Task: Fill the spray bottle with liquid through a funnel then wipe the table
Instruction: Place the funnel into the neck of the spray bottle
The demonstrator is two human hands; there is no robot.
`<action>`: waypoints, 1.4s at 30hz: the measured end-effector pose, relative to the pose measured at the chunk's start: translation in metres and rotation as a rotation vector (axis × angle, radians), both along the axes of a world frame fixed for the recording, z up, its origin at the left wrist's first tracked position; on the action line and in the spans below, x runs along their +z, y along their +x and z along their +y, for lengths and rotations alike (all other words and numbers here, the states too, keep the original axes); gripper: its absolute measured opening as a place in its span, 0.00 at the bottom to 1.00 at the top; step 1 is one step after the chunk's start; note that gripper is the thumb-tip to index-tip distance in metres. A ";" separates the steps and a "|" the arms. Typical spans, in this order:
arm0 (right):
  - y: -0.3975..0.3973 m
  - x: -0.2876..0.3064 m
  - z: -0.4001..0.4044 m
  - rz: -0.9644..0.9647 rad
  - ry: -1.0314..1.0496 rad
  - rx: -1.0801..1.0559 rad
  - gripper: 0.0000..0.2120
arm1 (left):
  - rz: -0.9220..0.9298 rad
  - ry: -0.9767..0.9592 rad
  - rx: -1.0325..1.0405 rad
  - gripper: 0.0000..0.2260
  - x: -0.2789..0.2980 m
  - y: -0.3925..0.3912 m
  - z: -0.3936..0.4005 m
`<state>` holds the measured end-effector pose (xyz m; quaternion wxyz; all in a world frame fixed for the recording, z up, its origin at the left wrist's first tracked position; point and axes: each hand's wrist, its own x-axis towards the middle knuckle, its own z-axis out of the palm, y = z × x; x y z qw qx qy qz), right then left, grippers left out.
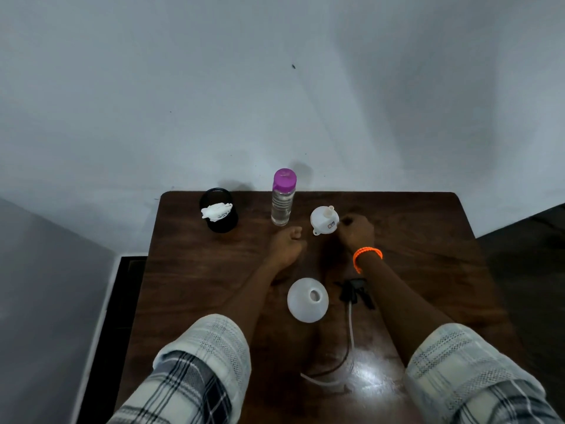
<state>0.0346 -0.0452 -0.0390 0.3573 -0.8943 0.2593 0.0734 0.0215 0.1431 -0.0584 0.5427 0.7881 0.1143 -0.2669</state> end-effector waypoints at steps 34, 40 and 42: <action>-0.027 0.049 -0.006 -0.008 0.890 -0.574 0.11 | -0.118 -0.320 0.147 0.30 0.059 0.007 -0.038; -0.072 0.092 -0.006 -0.024 1.098 -0.568 0.09 | -0.181 -0.315 0.055 0.23 0.099 -0.018 -0.016; -0.084 0.104 -0.008 -0.029 1.082 -0.520 0.12 | -0.232 -0.283 0.009 0.18 0.107 -0.028 -0.009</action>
